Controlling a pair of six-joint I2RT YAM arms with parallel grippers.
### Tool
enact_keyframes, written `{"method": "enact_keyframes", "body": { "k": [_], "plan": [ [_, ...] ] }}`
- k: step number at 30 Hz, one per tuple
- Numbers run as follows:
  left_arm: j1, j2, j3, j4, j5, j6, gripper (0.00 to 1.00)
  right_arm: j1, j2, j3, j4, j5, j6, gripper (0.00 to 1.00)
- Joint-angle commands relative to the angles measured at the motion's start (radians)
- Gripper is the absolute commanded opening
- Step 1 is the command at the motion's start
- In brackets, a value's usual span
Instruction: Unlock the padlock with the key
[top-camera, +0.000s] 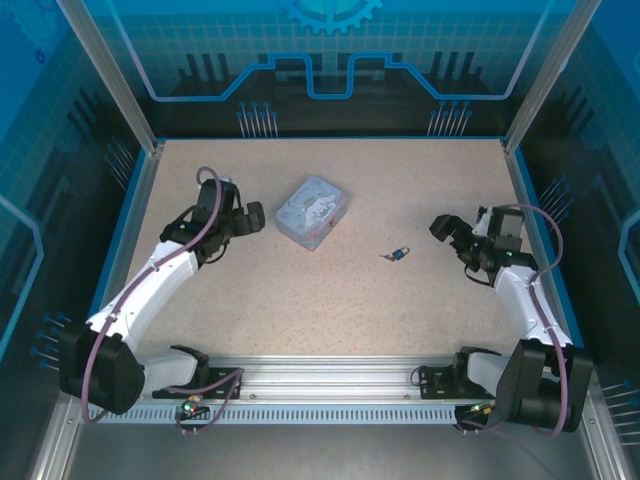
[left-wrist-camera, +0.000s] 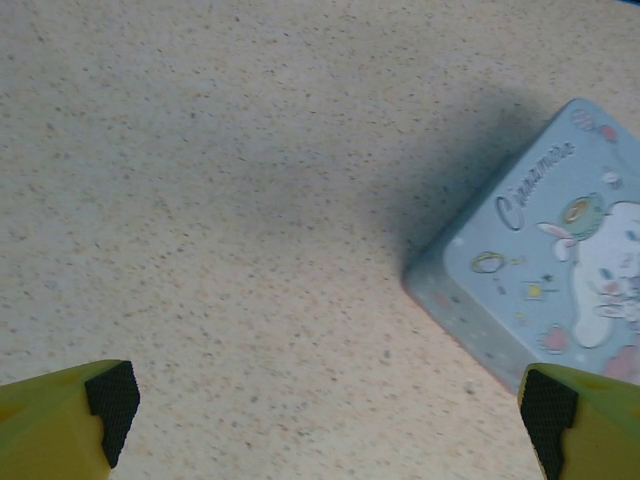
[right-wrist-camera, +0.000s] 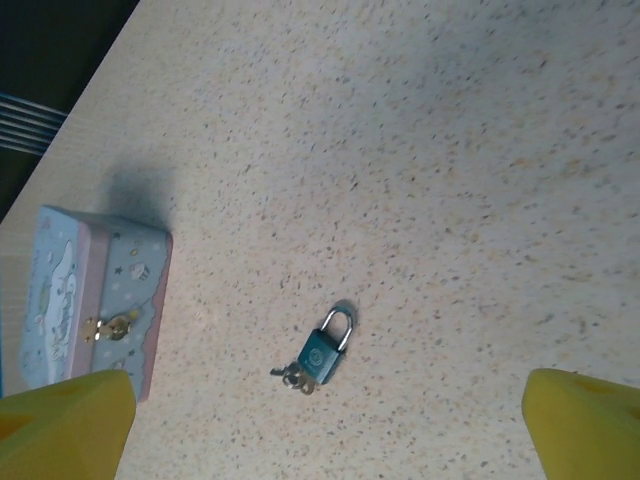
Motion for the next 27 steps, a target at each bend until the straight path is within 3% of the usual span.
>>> {"method": "enact_keyframes", "body": {
  "k": [1, 6, 10, 13, 16, 19, 27],
  "plan": [
    [0.011, -0.079, -0.092, 0.203, -0.107, 0.113, 0.99, -0.016, -0.010, 0.054, -0.041, 0.121, -0.014, 1.00],
    [0.025, -0.164, -0.273, 0.457, -0.238, 0.169, 0.99, -0.013, -0.007, 0.062, -0.023, 0.321, 0.018, 1.00],
    [0.057, -0.153, -0.353, 0.567, -0.238, 0.238, 0.99, -0.014, -0.026, 0.007, 0.097, 0.432, 0.014, 1.00],
    [0.084, -0.103, -0.395, 0.652, -0.233, 0.261, 0.99, -0.001, -0.036, -0.043, 0.208, 0.470, -0.065, 1.00],
    [0.101, -0.027, -0.445, 0.799, -0.223, 0.314, 0.99, 0.070, -0.056, -0.081, 0.272, 0.641, -0.158, 1.00],
    [0.107, 0.070, -0.479, 0.939, -0.231, 0.366, 0.99, 0.109, -0.048, -0.115, 0.345, 0.719, -0.219, 1.00],
    [0.130, 0.249, -0.562, 1.286, -0.215, 0.361, 0.99, 0.210, 0.058, -0.243, 0.655, 0.785, -0.313, 1.00]
  ]
}}
